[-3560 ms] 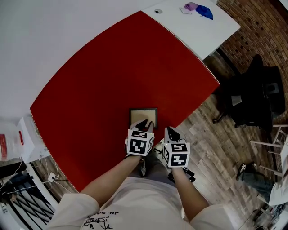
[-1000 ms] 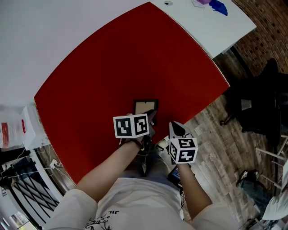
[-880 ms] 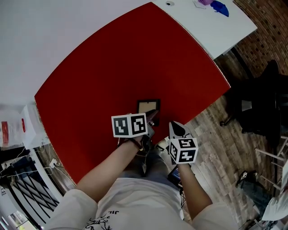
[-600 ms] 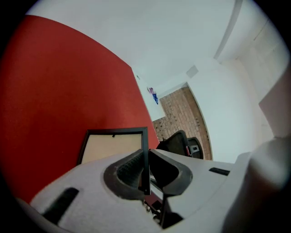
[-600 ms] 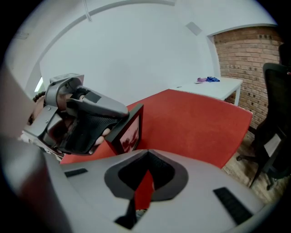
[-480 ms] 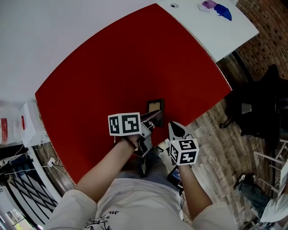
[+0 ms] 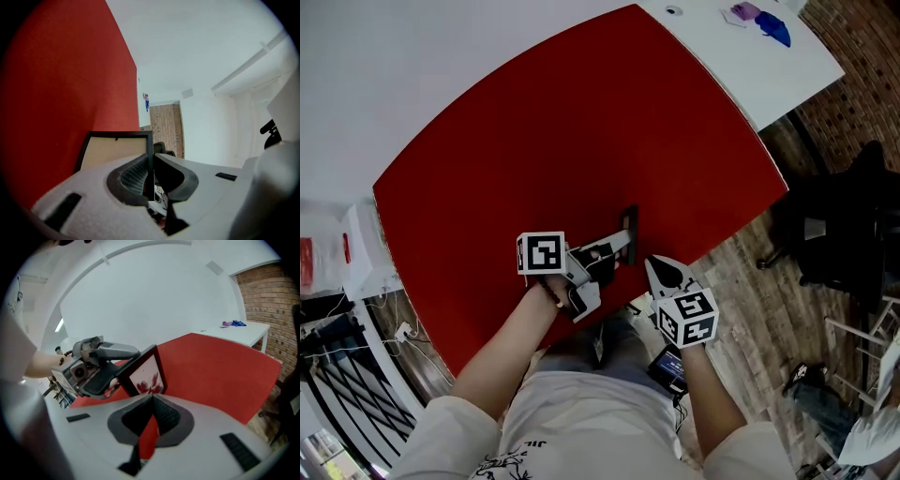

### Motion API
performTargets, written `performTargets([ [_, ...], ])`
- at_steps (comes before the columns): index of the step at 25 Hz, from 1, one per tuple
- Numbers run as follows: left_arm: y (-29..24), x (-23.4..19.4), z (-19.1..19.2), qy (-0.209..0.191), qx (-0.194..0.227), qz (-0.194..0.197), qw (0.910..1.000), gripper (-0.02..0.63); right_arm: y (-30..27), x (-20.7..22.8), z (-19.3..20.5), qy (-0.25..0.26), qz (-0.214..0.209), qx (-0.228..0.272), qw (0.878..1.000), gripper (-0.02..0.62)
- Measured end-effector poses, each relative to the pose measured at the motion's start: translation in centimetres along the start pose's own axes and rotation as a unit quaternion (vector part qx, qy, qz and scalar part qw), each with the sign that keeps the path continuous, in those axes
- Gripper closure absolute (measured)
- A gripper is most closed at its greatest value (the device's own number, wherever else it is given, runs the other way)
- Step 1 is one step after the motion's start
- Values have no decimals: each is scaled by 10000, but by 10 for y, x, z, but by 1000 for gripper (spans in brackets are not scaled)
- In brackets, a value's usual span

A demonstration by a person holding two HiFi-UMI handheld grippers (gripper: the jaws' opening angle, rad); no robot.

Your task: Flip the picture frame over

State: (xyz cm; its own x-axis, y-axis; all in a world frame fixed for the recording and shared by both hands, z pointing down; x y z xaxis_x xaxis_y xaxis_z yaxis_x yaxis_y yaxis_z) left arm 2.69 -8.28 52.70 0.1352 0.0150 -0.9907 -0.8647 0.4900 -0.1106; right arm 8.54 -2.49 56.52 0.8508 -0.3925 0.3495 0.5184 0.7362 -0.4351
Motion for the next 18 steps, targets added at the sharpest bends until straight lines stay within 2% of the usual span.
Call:
performTargets([
  [3,11,0,-7,335,41,329,9989,558,-8,-12,-2,94,-136,17,9999,591],
  [8,21,-3,-17,656,37,781,9948,558,-14,-27,-6,414,-508,65,9978,591],
  [11,20,-5,-17,605,-12,843,9946,558,-13,-37,-1,875,-950,-39,9916,589],
  [15,19,-4,-16,610,-73,852,9945,558,-18,-51,8,1637,-1364,-207,9768,584],
  [18,19,-3,-15,575,-124,845,9947,558,-24,-55,9,1741,-1524,-271,9725,523],
])
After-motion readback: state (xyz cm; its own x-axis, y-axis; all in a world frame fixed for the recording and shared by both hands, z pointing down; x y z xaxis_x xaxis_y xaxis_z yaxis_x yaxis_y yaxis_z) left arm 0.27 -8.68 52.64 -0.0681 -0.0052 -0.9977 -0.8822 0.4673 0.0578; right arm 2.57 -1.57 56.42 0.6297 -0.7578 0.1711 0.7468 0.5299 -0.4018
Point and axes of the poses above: the fingertips, and each gripper's own axes: y backward along the fingers, x to its right, z out of its underside, the point moved 2 cm from there along y, backward along the fingers, and after that the axes turned 11 degrees about x, right-handed, at the moved point
